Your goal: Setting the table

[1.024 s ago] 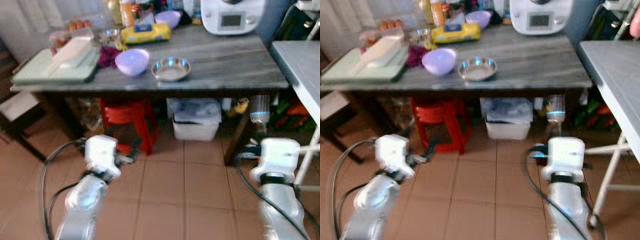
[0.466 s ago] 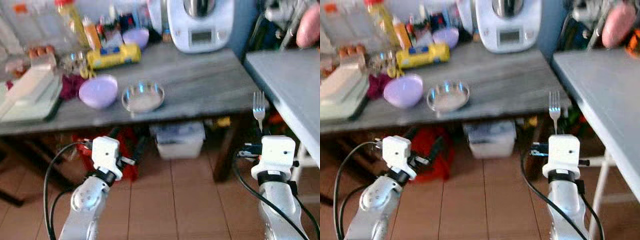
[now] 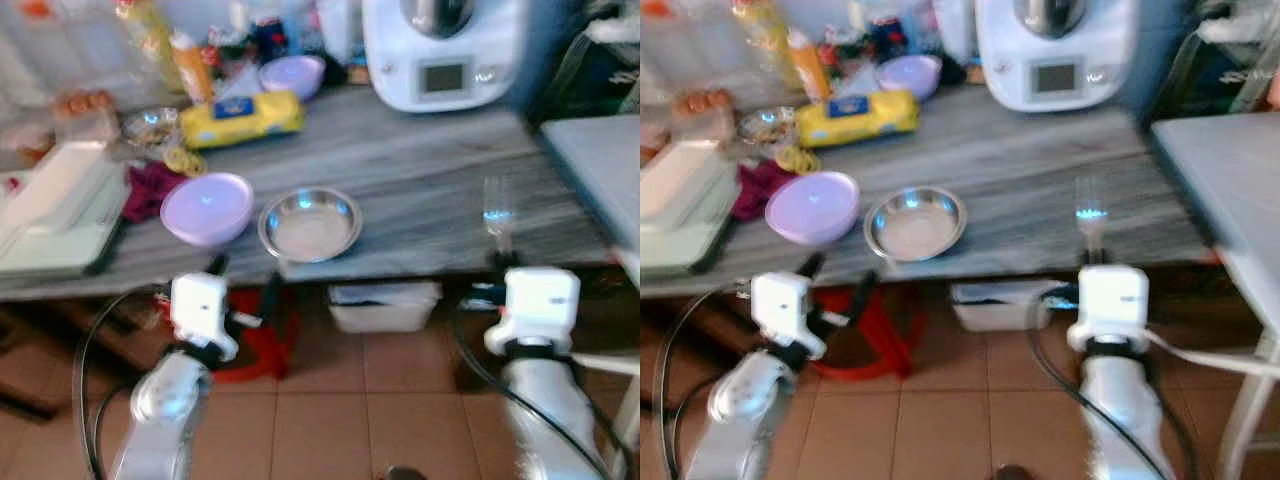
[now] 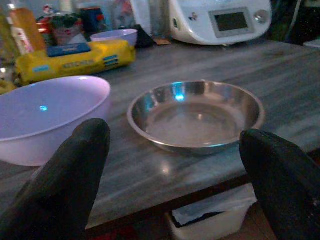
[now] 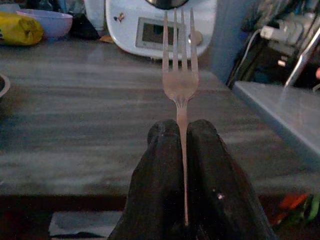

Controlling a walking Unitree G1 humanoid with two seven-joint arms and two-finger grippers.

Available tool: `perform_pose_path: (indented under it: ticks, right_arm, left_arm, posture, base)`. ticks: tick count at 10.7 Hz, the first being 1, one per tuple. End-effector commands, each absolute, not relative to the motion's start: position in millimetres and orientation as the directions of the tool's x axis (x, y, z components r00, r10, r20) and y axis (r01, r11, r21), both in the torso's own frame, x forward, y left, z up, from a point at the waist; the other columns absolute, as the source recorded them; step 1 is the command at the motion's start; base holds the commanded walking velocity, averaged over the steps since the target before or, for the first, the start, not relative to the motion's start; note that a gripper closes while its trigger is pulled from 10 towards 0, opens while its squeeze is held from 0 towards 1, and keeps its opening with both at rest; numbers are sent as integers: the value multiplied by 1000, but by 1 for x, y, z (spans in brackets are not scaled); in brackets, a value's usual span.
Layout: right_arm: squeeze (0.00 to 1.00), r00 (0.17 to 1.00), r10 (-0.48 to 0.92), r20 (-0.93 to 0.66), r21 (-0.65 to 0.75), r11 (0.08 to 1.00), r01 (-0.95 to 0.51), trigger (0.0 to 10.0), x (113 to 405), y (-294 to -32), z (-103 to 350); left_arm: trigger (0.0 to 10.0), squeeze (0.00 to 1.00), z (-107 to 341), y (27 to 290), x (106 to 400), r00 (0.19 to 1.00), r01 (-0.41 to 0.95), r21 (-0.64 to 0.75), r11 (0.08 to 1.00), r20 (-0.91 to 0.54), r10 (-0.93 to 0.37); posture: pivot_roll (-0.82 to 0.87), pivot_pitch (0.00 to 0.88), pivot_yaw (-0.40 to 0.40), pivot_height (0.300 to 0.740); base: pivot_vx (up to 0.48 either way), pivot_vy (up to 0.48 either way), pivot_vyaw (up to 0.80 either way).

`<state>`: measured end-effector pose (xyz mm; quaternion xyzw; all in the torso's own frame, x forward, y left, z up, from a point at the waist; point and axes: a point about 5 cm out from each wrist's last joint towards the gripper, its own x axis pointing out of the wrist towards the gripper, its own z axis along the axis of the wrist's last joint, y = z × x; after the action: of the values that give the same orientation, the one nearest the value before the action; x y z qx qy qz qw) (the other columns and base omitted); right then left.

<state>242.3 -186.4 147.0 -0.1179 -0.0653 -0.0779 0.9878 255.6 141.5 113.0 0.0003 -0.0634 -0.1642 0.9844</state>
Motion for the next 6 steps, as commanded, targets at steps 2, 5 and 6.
perform_pose_path:
  ticks: [2,5,6]
  right_arm:
    - [0,981,-109,160,-207,968,141,10000,242,-179,149]
    - [0,980,-101,172,-203,970,135,10000,244,-178,152]
    - [0,979,-105,172,-208,968,141,10000,246,-179,153]
  left_arm:
    - [10000,0,111,156,252,960,252,54,966,110,-257]
    - [10000,0,111,161,251,966,225,78,971,109,-233]
    - [10000,0,111,159,250,961,248,76,966,103,-255]
  posture:
    - [-169,110,95,740]
    - [-167,109,96,740]
    - [-166,114,98,740]
  base:
    - [0,0,0]
    - [0,0,0]
    - [0,0,0]
